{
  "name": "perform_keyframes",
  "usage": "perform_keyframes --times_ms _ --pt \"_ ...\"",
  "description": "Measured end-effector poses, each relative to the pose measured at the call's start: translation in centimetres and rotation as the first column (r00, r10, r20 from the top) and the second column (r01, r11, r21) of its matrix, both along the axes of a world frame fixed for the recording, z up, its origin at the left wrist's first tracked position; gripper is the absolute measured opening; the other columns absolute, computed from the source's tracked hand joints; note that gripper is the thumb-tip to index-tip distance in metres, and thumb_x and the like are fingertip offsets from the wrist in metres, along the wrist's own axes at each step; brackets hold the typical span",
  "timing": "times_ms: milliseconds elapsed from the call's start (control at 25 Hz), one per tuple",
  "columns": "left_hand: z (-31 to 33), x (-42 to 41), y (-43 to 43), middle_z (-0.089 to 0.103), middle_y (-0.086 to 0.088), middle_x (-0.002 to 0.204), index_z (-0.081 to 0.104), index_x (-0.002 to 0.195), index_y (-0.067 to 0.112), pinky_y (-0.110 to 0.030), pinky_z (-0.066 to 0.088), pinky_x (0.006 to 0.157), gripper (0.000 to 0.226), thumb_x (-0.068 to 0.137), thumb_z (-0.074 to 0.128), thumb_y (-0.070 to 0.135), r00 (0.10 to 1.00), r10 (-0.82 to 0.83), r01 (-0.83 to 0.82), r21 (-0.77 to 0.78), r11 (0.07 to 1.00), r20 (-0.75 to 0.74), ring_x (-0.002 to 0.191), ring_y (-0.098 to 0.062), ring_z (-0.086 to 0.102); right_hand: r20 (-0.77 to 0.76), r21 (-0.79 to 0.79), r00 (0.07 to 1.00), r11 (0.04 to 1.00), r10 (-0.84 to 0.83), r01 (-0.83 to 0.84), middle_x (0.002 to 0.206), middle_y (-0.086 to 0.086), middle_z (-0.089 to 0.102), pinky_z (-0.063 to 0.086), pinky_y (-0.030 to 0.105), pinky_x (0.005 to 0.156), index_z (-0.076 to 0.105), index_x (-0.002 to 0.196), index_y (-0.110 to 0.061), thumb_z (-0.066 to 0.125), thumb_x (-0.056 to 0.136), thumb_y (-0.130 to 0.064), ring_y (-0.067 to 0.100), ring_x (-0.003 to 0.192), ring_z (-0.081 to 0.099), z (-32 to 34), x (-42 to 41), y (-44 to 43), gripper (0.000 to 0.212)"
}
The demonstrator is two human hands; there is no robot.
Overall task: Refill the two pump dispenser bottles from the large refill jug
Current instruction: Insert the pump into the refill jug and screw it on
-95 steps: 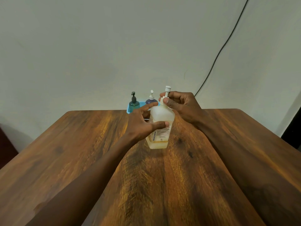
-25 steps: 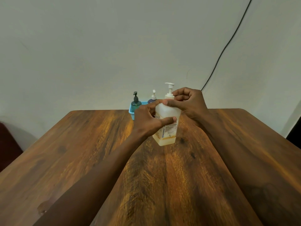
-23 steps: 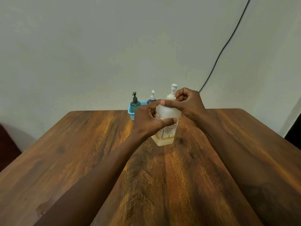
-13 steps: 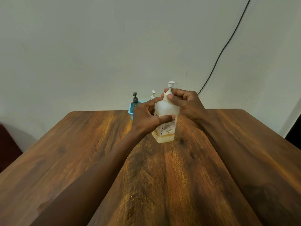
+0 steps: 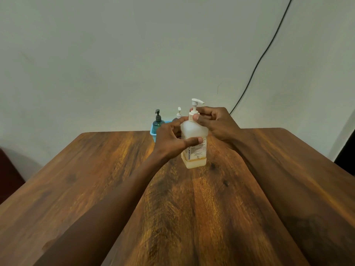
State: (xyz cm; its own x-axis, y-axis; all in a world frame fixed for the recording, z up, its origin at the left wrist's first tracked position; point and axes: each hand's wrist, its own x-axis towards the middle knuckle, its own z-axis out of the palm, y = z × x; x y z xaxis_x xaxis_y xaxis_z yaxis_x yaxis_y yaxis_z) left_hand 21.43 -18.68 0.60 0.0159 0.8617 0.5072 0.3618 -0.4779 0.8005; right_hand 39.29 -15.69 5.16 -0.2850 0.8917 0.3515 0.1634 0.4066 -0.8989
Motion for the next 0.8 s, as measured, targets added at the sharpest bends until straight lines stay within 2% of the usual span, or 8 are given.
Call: perform_keyframes --times_ms 80,240,320,400,480,560,680,800 --pt "0.0 0.4 -0.1 0.076 0.003 0.115 0.063 0.137 0.022 -0.032 0.064 0.083 0.073 0.071 0.094 0.032 0.999 0.020 -0.018 0.029 0.999 -0.041 0.100 -0.011 0.075 0.023 0.116 0.987 0.981 -0.162 0.158 0.095 -0.014 0.074 0.062 0.018 0.076 0.073 0.121 -0.013 0.083 0.086 -0.028 -0.007 0.085 0.073 -0.1 -0.3 0.1 0.040" --pt "0.0 0.9 -0.1 0.076 0.004 0.117 0.063 0.137 0.025 -0.021 0.062 0.078 0.072 0.073 0.092 0.038 0.992 0.090 -0.083 0.082 0.993 -0.089 0.097 -0.008 0.074 0.032 0.220 0.912 0.893 -0.409 0.393 0.084 -0.024 0.068 0.053 0.006 0.062 0.072 0.095 -0.027 0.092 0.067 -0.051 -0.015 0.071 0.067 -0.7 -0.8 0.0 0.042" --pt "0.2 0.9 0.0 0.075 0.002 0.119 0.062 0.139 0.023 -0.024 0.063 0.081 0.074 0.073 0.092 0.035 0.996 0.055 -0.050 0.068 0.996 -0.074 0.099 -0.010 0.074 0.052 0.208 0.948 0.932 -0.314 0.297 0.099 -0.026 0.067 0.055 0.011 0.079 0.071 0.110 -0.028 0.086 0.078 -0.049 -0.009 0.088 0.068 -0.7 -0.7 0.0 0.041" --pt "0.4 0.7 0.2 0.075 0.000 0.121 0.061 0.141 0.020 -0.030 0.064 0.083 0.077 0.072 0.093 0.032 0.999 0.013 -0.011 0.041 0.999 -0.049 0.101 -0.011 0.075 -0.027 0.036 0.998 0.998 -0.056 0.057 0.115 -0.019 0.071 0.058 0.029 0.097 0.067 0.127 -0.026 0.072 0.095 -0.037 0.004 0.107 0.070 -0.6 -0.6 0.0 0.034" --pt "0.5 0.6 0.3 0.075 -0.001 0.121 0.061 0.141 0.018 -0.034 0.064 0.085 0.077 0.072 0.093 0.033 0.999 -0.004 0.005 0.037 0.999 -0.052 0.103 -0.012 0.075 -0.113 -0.049 0.989 0.994 0.093 -0.099 0.121 -0.008 0.075 0.058 0.038 0.099 0.067 0.129 -0.024 0.062 0.103 -0.025 0.012 0.112 0.072 -0.6 -0.3 0.2 0.026" --pt "0.5 0.6 0.2 0.075 -0.001 0.120 0.062 0.139 0.018 -0.034 0.064 0.085 0.074 0.073 0.093 0.032 0.998 0.000 0.003 0.041 0.999 -0.067 0.103 -0.012 0.075 -0.100 0.013 0.994 0.999 0.043 -0.042 0.118 -0.003 0.077 0.061 0.039 0.096 0.070 0.126 -0.018 0.065 0.101 -0.020 0.013 0.109 0.073 -0.7 -0.1 0.4 0.026" --pt "-0.2 1.0 0.0 0.076 0.000 0.120 0.063 0.138 0.021 -0.031 0.064 0.083 0.073 0.073 0.092 0.035 0.997 0.048 -0.045 0.047 0.998 -0.058 0.102 -0.010 0.074 -0.068 0.117 0.979 0.973 -0.190 0.197 0.109 -0.001 0.078 0.064 0.040 0.088 0.075 0.120 -0.012 0.081 0.088 -0.024 0.009 0.097 0.076 -0.9 -0.6 0.4 0.035" --pt "-0.7 1.7 0.2 0.076 0.001 0.119 0.062 0.139 0.023 -0.030 0.064 0.081 0.077 0.070 0.092 0.040 0.995 0.098 -0.098 0.074 0.992 0.001 0.099 -0.010 0.075 -0.064 0.177 0.956 0.940 -0.286 0.293 0.118 0.003 0.076 0.063 0.028 0.084 0.073 0.125 -0.010 0.084 0.085 -0.028 0.002 0.095 0.073 -1.2 -1.4 0.2 0.045"
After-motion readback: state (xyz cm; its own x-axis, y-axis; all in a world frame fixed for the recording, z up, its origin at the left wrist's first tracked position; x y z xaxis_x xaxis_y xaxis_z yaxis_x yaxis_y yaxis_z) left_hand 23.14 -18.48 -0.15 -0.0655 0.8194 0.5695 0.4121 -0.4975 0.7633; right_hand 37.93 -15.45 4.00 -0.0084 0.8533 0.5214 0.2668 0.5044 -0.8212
